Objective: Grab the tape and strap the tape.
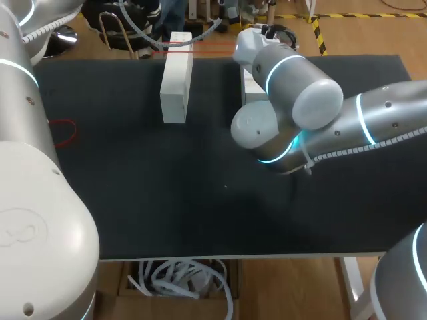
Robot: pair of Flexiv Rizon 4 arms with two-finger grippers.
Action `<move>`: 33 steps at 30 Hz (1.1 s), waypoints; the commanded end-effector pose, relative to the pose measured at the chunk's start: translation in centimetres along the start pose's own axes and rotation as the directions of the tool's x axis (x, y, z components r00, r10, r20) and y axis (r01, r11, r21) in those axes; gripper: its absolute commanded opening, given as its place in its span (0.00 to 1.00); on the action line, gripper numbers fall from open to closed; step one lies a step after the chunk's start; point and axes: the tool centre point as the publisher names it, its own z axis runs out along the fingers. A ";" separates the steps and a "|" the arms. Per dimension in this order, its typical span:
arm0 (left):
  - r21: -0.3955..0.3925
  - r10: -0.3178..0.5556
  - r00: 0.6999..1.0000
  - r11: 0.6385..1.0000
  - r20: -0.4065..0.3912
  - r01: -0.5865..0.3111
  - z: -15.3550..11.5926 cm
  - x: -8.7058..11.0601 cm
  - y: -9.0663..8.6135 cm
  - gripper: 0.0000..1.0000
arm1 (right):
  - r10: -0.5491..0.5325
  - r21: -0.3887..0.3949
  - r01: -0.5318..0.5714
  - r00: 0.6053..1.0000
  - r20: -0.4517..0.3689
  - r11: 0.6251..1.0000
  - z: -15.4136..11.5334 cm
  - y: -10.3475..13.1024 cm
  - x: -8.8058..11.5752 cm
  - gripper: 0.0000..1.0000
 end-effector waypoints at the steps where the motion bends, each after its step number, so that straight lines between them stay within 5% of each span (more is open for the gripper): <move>1: -0.003 -0.001 1.000 1.000 0.000 0.001 0.0 0.0 -0.1 0.00 | 0.004 -0.011 -0.004 1.000 -0.017 1.000 -0.3 -0.1 -0.5 0.00; 33: -0.003 -0.001 1.000 1.000 0.000 0.001 0.0 0.0 -0.1 0.00 | 0.019 -0.016 -0.019 1.000 0.002 1.000 -0.4 -0.3 -0.7 0.00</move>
